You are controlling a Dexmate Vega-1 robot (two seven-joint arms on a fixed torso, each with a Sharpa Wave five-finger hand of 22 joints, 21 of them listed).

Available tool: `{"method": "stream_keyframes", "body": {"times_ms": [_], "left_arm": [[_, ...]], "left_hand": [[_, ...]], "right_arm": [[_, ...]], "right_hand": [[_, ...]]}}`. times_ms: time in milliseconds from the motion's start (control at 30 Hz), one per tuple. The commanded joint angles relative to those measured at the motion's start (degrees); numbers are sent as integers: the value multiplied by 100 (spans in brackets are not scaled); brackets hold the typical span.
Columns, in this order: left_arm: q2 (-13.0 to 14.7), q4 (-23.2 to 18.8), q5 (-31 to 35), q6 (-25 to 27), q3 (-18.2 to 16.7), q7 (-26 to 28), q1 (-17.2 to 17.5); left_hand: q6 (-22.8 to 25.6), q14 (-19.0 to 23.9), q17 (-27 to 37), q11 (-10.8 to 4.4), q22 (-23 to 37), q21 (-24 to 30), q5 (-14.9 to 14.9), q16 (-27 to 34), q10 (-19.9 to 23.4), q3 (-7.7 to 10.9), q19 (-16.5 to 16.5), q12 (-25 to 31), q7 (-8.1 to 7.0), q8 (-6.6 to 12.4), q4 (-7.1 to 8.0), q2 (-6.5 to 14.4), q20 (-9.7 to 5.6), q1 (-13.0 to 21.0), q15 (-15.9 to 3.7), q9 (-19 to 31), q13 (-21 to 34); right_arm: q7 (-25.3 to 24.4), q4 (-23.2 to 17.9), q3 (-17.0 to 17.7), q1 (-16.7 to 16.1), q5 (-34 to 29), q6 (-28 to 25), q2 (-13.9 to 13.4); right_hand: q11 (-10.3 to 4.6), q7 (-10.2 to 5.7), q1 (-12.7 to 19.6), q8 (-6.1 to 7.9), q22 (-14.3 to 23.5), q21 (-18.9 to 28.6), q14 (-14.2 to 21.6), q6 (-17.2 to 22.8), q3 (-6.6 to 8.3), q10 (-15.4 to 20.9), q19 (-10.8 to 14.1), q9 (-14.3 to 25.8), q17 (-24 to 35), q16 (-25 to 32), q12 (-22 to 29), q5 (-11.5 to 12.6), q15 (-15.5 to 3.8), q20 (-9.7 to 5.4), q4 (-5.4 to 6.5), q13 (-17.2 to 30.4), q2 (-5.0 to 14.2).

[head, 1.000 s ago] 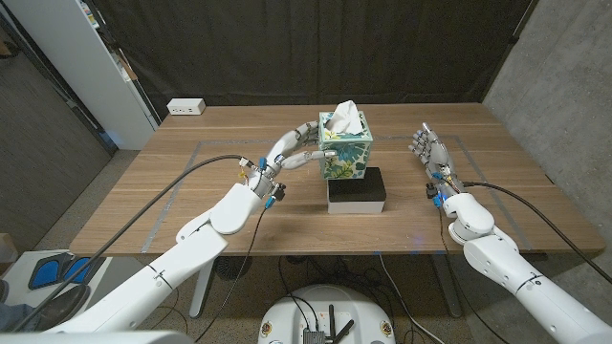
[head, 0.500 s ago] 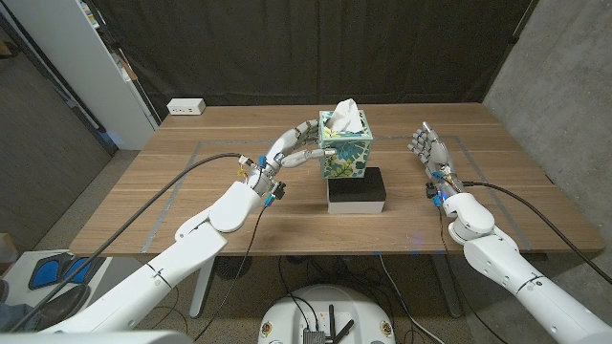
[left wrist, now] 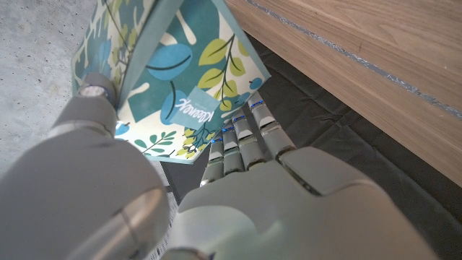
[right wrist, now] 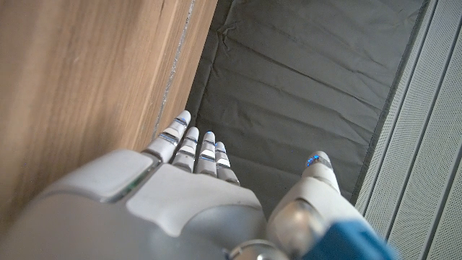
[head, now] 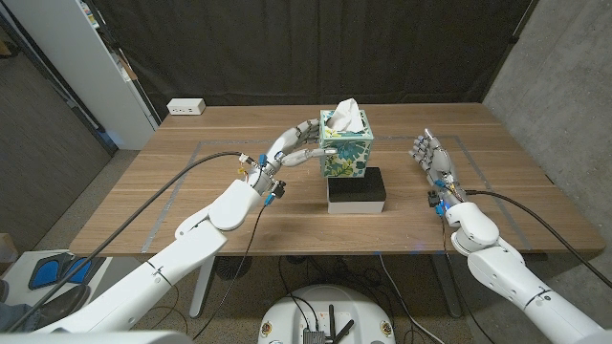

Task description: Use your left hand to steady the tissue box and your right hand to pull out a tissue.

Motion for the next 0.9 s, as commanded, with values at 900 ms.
{"method": "stream_keyframes", "body": {"times_ms": [900], "left_arm": [[-37,97,-79,-80,26,8,18]], "left_hand": [[39,29,22,1,29,-6,69,-38,-1,-8,15,5,236,-17,-16,724,-13,695,10,36,66]], "right_arm": [[-142,-591,279,-997,-214,487,17]], "right_hand": [[0,31,42,52,20,7,135,131,-11,157,68,23,-1,64,35,11,22,39,-3,2,26]]}}
